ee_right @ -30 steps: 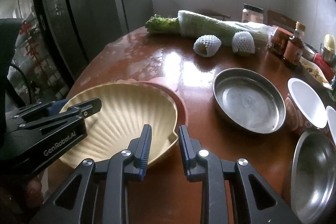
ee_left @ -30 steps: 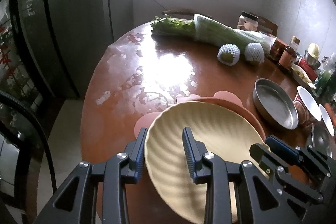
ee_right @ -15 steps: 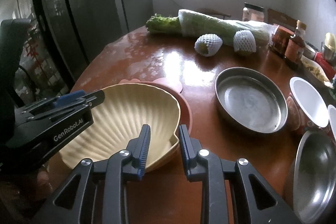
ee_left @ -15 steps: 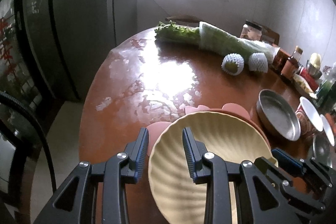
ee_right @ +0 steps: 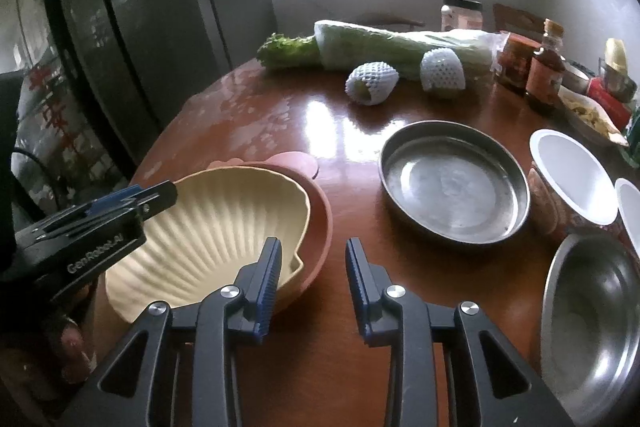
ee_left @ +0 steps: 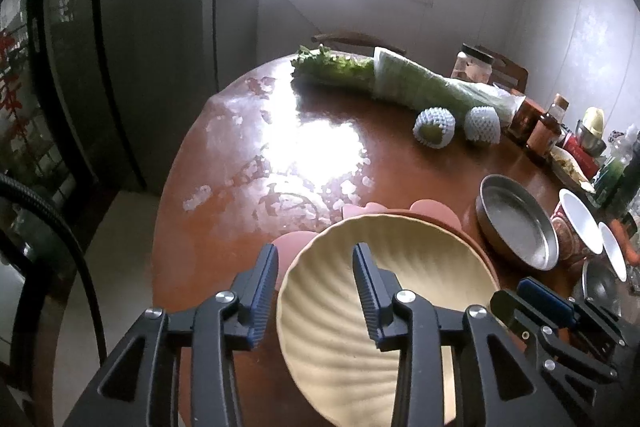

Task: Organize plates and bowls
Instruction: 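Lower the shell plate into the pink plate and open the right gripper, then move the right gripper to the rim of the large steel bowl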

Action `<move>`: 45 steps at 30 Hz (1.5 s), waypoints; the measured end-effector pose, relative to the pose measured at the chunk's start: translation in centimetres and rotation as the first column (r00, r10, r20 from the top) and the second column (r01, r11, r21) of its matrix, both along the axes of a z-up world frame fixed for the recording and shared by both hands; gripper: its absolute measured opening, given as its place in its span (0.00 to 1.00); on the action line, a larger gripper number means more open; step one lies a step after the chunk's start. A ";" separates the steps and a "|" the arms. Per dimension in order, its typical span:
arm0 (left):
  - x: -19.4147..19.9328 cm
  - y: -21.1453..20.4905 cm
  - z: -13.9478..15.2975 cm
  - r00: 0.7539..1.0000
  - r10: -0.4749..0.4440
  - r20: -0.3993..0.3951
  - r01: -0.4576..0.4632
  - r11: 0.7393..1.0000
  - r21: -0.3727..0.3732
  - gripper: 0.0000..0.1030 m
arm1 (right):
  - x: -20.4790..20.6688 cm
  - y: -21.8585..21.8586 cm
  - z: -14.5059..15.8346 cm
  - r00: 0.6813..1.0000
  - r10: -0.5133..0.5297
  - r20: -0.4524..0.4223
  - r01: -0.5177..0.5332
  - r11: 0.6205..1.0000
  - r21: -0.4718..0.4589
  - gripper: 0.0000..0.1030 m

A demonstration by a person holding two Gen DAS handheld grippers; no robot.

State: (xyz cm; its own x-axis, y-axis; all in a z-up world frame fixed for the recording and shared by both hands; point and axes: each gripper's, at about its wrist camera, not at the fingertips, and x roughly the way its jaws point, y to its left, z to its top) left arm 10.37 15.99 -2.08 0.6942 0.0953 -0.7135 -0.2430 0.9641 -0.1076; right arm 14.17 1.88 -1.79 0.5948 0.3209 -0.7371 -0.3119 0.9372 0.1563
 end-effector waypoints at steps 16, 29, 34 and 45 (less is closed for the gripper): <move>-0.4 -5.4 2.7 0.995 -0.097 0.033 0.097 0.995 0.016 0.42 | -1.0 -5.9 2.0 0.994 -0.096 0.042 0.094 0.994 0.057 0.34; -0.9 -11.6 3.6 0.976 -0.216 0.033 0.215 0.976 0.022 0.42 | -2.3 -10.6 3.7 0.984 -0.155 0.085 0.148 0.986 0.079 0.39; -0.9 -14.8 3.4 0.953 -0.301 0.028 0.302 0.953 -0.024 0.42 | -3.6 -13.7 4.5 0.975 -0.195 0.106 0.188 0.979 0.075 0.40; 0.4 -21.5 1.5 0.911 -0.413 -0.028 0.411 0.910 -0.049 0.43 | -6.1 -22.6 3.5 0.930 -0.355 0.095 0.356 0.934 0.011 0.45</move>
